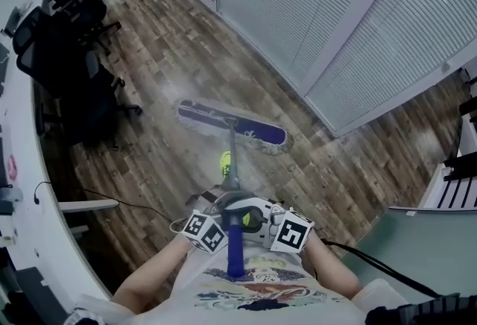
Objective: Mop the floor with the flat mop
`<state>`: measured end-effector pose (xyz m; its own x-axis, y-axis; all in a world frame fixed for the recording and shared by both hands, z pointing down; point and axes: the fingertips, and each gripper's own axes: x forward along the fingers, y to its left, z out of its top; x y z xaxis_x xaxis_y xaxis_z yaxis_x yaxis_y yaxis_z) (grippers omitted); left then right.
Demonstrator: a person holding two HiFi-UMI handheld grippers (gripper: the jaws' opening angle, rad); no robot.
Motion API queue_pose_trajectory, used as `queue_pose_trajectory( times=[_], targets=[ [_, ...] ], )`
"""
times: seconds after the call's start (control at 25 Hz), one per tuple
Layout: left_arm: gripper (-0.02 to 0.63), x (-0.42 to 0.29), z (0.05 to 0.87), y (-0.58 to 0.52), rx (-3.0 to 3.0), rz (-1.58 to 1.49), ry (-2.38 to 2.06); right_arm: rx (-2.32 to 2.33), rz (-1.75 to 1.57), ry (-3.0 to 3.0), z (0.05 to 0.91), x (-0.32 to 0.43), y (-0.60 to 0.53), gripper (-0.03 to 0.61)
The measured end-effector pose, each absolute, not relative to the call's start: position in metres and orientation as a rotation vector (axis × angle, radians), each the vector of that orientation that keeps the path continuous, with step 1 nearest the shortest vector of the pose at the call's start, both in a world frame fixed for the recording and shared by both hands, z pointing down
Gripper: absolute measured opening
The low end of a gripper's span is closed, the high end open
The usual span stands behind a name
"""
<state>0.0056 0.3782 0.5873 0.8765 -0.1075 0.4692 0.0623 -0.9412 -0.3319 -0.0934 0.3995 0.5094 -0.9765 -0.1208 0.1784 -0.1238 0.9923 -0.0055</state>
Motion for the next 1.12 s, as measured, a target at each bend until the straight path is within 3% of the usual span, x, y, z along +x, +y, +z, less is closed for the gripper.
queue_pose_trajectory(
  times=[0.4, 1.12],
  targets=[
    [0.070, 0.033, 0.615, 0.321, -2.733, -0.711, 0.037, 0.219, 0.090, -2.945, 0.541, -0.064, 0.344, 0.184],
    [0.080, 0.072, 0.605, -0.018, -2.778, -0.661, 0.038, 0.311, 0.122, -2.983, 0.529, -0.023, 0.003, 0.192]
  ],
)
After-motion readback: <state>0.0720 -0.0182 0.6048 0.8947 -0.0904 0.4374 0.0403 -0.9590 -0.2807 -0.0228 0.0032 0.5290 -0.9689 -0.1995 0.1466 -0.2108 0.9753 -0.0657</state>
